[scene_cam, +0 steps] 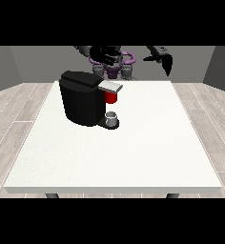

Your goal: Insert the coffee pod into the coffee machine and close the lid

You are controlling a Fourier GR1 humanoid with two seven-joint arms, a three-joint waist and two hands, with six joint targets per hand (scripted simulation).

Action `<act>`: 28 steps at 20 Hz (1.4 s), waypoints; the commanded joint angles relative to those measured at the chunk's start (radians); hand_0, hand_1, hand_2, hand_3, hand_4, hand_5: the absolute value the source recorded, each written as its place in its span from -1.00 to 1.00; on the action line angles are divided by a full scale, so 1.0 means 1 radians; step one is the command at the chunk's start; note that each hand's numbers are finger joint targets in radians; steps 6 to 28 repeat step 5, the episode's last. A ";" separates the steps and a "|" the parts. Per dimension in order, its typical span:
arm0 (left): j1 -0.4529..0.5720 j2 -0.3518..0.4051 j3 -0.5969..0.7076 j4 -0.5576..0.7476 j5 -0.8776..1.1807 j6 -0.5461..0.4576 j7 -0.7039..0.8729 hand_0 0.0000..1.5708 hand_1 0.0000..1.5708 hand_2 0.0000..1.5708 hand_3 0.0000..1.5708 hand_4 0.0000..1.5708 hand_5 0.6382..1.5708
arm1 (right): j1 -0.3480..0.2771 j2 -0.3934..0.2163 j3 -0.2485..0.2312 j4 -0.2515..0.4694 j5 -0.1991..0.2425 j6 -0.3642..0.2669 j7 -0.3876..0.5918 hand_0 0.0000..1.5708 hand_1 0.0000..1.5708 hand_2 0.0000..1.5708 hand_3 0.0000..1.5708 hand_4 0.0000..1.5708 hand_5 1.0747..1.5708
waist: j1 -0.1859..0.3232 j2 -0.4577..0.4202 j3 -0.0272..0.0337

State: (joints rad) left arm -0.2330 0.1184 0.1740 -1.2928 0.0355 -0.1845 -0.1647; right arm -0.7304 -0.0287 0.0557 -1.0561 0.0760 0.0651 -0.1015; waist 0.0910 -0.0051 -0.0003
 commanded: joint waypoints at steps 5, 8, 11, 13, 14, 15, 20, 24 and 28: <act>0.069 -0.012 -0.004 0.006 0.008 -0.003 -0.003 -1.00 -1.00 -1.00 -1.00 -0.76 1.00 | 0.354 0.028 0.131 -0.103 -0.142 -0.060 -0.113 -1.00 -1.00 -1.00 -1.00 -0.80 1.00 | -0.071 -0.121 0.0006; 0.069 -0.012 -0.004 0.006 0.008 -0.003 -0.003 -1.00 -1.00 -1.00 -1.00 -0.76 1.00 | 0.354 0.028 0.131 -0.103 -0.142 -0.060 -0.113 -1.00 -1.00 -1.00 -1.00 -0.80 1.00 | -0.071 -0.121 0.0006; 0.069 -0.012 -0.004 0.006 0.008 -0.003 -0.003 -1.00 -1.00 -1.00 -1.00 -0.76 1.00 | 0.354 0.028 0.131 -0.103 -0.142 -0.060 -0.113 -1.00 -1.00 -1.00 -1.00 -0.80 1.00 | -0.071 -0.121 0.0006; 0.069 -0.012 -0.004 0.006 0.008 -0.003 -0.003 -1.00 -1.00 -1.00 -1.00 -0.76 1.00 | 0.354 0.028 0.131 -0.103 -0.142 -0.060 -0.113 -1.00 -1.00 -1.00 -1.00 -0.80 1.00 | -0.071 -0.121 0.0006; 0.069 -0.012 -0.004 0.006 0.008 -0.003 -0.003 -1.00 -1.00 -1.00 -1.00 -0.76 1.00 | 0.354 0.028 0.131 -0.103 -0.142 -0.060 -0.113 -1.00 -1.00 -1.00 -1.00 -0.80 1.00 | -0.071 -0.121 0.0006; 0.069 -0.012 -0.004 0.006 0.008 -0.003 -0.003 -1.00 -1.00 -1.00 -1.00 -0.76 1.00 | 0.354 0.028 0.131 -0.103 -0.142 -0.060 -0.113 -1.00 -1.00 -1.00 -1.00 -0.80 1.00 | -0.071 -0.121 0.0006; 0.069 -0.012 -0.004 0.006 0.008 -0.003 -0.003 -1.00 -1.00 -1.00 -1.00 -0.76 1.00 | 0.354 0.028 0.131 -0.103 -0.142 -0.060 -0.113 -1.00 -1.00 -1.00 -1.00 -0.80 1.00 | -0.071 -0.121 0.0006; 0.069 -0.012 -0.004 0.006 0.008 -0.003 -0.003 -1.00 -1.00 -1.00 -1.00 -0.76 1.00 | 0.354 0.028 0.131 -0.103 -0.142 -0.060 -0.113 -1.00 -1.00 -1.00 -1.00 -0.80 1.00 | -0.071 -0.121 0.0006; 0.069 -0.012 -0.004 0.006 0.008 -0.003 -0.003 -1.00 -1.00 -1.00 -1.00 -0.76 1.00 | 0.354 0.028 0.131 -0.103 -0.142 -0.060 -0.113 -1.00 -1.00 -1.00 -1.00 -0.80 1.00 | -0.071 -0.121 0.0006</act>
